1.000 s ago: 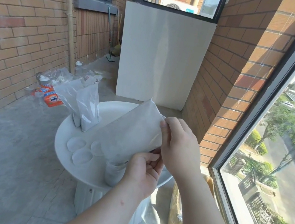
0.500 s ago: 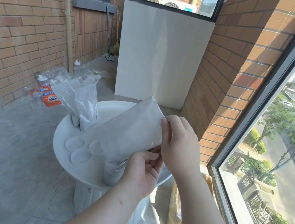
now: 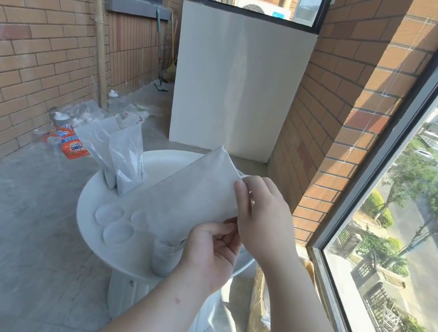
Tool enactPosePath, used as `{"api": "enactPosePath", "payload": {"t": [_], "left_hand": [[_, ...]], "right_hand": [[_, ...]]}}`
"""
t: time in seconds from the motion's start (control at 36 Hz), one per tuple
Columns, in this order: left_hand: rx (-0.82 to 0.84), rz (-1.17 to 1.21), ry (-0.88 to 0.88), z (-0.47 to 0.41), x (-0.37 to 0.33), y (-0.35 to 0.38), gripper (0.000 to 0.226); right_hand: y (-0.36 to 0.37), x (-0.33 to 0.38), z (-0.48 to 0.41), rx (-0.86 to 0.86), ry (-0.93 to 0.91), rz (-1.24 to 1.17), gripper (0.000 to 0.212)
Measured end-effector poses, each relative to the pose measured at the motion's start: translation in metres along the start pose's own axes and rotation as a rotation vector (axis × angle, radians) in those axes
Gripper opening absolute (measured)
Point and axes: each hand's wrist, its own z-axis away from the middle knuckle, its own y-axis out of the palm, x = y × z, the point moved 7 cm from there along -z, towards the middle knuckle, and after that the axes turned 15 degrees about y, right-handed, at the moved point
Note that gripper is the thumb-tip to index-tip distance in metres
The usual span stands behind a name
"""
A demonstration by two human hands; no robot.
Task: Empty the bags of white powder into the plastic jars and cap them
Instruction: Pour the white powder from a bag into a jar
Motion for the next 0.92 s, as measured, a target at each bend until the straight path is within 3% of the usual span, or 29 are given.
{"api": "enactPosePath", "payload": {"t": [0.14, 0.31, 0.69, 0.92], "left_hand": [[0.011, 0.003, 0.013, -0.001, 0.0, -0.001, 0.035], [-0.006, 0.002, 0.022, -0.003, -0.002, -0.001, 0.03], [0.012, -0.002, 0.013, -0.004, 0.003, -0.002, 0.033], [0.028, -0.033, 0.007, -0.002, 0.004, -0.002, 0.029]], "right_hand": [[-0.004, -0.011, 0.0, 0.118, 0.108, -0.096, 0.025], [-0.006, -0.023, 0.001, 0.147, 0.161, -0.111, 0.022], [-0.01, -0.008, 0.002, 0.008, -0.026, -0.062, 0.016], [-0.008, -0.004, 0.001, -0.01, -0.028, -0.062, 0.023]]}}
